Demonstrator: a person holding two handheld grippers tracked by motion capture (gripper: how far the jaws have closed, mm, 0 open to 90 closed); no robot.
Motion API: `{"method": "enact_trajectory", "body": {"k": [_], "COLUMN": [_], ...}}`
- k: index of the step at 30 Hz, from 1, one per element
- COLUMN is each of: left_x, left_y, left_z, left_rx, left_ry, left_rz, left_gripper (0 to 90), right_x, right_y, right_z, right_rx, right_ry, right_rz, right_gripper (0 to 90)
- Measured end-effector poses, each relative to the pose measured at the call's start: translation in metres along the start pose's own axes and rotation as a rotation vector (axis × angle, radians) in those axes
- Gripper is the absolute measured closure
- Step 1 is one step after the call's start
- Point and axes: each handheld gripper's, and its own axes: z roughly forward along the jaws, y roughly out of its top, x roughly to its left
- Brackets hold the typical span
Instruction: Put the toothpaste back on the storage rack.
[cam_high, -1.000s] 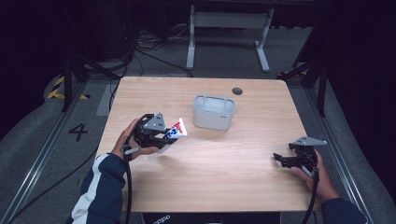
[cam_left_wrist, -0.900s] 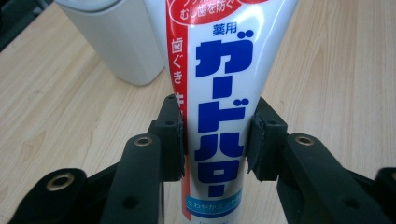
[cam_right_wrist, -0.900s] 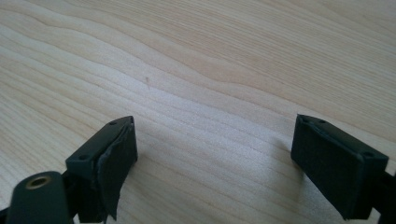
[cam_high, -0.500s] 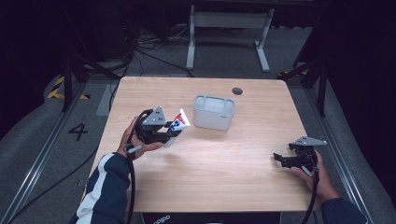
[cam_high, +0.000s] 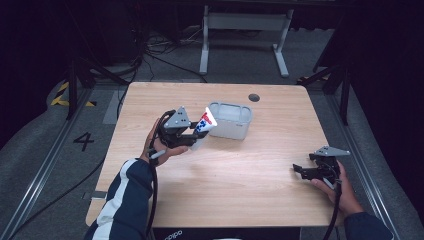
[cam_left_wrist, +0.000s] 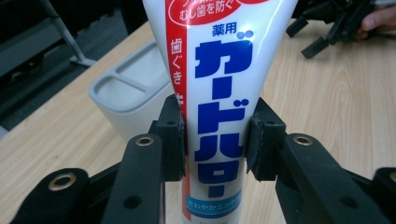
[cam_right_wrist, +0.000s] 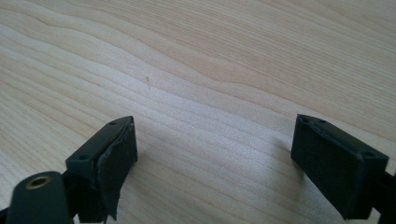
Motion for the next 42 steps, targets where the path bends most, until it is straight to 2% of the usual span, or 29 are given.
{"method": "enact_trajectory", "body": {"k": [5,6,7,14,15,21,31,37,42], "left_x": [0.000,-0.001,-0.001,0.001,0.003,0.007,0.013,0.017,0.019], "left_y": [0.007,0.008,0.009,0.018,0.021,0.029,0.040,0.043,0.045], "left_z": [0.006,0.007,0.008,0.010,0.011,0.015,0.021,0.025,0.030], "left_rx": [-0.036,-0.040,-0.043,-0.087,-0.110,-0.146,-0.176,-0.177,-0.198], "left_ry": [-0.004,-0.006,-0.001,0.015,0.017,0.024,0.051,0.065,0.071], "left_rz": [-0.008,-0.019,-0.012,-0.030,-0.036,-0.062,-0.068,-0.067,-0.083], "left_gripper": [64.6,64.6,64.6,64.7,64.7,64.8,64.8,64.8,64.7], "right_x": [0.000,0.000,0.000,0.000,0.000,0.000,0.000,0.000,0.000], "right_y": [0.000,0.000,0.000,0.000,0.000,0.000,0.000,0.000,0.000], "right_z": [0.000,0.000,0.000,0.000,0.000,0.000,0.000,0.000,0.000], "right_rx": [0.000,0.000,0.000,0.000,0.000,0.000,0.000,0.000,0.000], "right_ry": [0.000,0.000,0.000,0.001,0.001,0.001,0.002,0.002,0.003], "right_rz": [0.000,0.000,0.000,0.000,0.000,0.000,-0.001,-0.001,-0.002], "right_gripper": [14.8,14.8,14.8,14.8,14.7,14.8,14.8,14.8,14.8]}}
